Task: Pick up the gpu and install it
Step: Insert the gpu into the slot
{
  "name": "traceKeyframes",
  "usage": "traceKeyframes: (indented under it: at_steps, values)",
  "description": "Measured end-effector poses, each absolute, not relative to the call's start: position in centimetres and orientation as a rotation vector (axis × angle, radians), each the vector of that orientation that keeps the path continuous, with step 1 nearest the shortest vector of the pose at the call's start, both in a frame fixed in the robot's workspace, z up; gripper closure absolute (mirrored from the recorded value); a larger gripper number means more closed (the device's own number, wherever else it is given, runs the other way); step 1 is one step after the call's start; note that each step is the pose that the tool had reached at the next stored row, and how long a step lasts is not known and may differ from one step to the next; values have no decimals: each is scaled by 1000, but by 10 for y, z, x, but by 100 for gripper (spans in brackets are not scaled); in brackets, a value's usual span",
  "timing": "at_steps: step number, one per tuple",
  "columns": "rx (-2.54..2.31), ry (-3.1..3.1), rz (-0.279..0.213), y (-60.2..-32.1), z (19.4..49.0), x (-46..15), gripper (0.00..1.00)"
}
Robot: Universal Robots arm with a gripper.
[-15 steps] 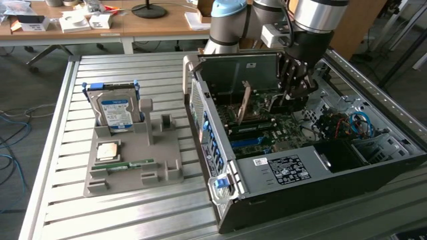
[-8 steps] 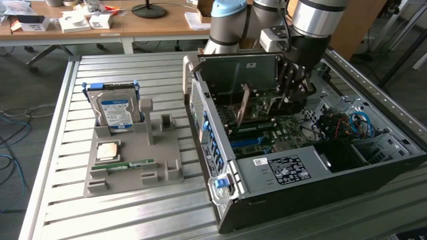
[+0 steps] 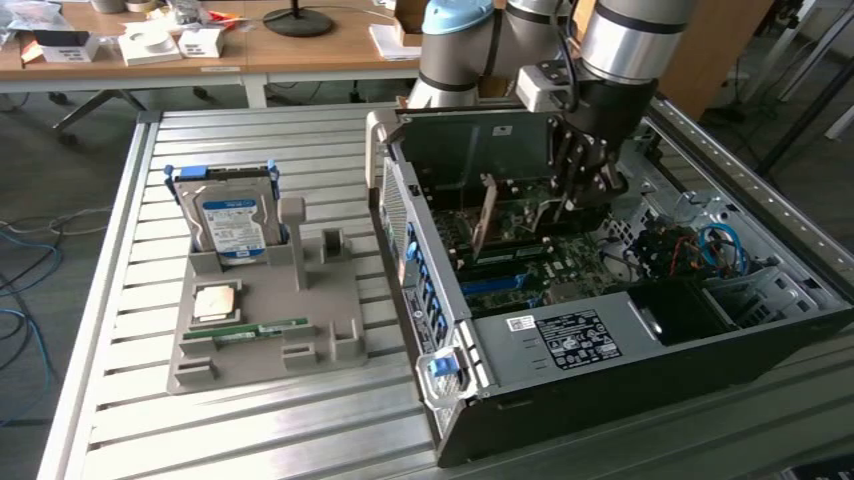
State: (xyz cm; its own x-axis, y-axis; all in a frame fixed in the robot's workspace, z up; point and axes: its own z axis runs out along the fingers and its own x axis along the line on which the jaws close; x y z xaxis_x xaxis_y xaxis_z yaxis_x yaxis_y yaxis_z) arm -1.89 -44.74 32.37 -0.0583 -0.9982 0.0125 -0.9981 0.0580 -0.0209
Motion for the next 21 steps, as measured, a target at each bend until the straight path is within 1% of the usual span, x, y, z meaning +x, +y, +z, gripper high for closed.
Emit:
traceKeyframes:
  at_steps: [21]
  values:
    - [-2153,2282,-37,-447,304,-21,74]
